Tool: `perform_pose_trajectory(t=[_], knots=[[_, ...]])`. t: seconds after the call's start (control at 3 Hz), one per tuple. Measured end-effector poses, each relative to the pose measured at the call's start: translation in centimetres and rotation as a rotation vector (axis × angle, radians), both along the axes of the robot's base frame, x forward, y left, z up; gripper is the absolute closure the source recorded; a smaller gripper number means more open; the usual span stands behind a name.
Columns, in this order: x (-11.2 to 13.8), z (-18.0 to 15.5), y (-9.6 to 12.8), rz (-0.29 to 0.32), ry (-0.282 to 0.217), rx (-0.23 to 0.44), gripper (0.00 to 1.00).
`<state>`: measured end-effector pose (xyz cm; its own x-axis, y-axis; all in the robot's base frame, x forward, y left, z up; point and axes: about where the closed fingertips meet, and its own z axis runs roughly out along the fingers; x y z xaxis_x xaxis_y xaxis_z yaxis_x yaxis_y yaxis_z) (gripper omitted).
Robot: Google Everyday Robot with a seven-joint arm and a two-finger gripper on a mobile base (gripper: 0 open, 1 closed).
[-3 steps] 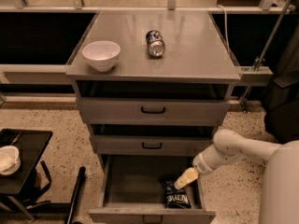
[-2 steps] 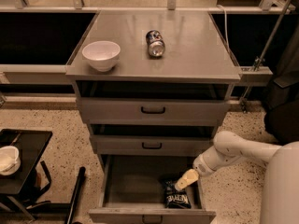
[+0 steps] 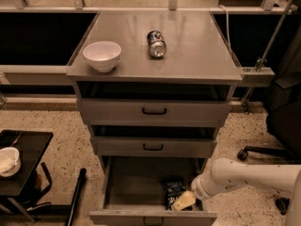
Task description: Pick blue chip bag from bottom drawer and place on counter
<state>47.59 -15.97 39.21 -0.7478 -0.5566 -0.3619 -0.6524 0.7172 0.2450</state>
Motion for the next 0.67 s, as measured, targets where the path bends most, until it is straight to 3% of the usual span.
perform_pose_trajectory(t=[0.67], knots=[[-0.1,-1.4,-0.5,0.014,0.018,-0.009,0.00]])
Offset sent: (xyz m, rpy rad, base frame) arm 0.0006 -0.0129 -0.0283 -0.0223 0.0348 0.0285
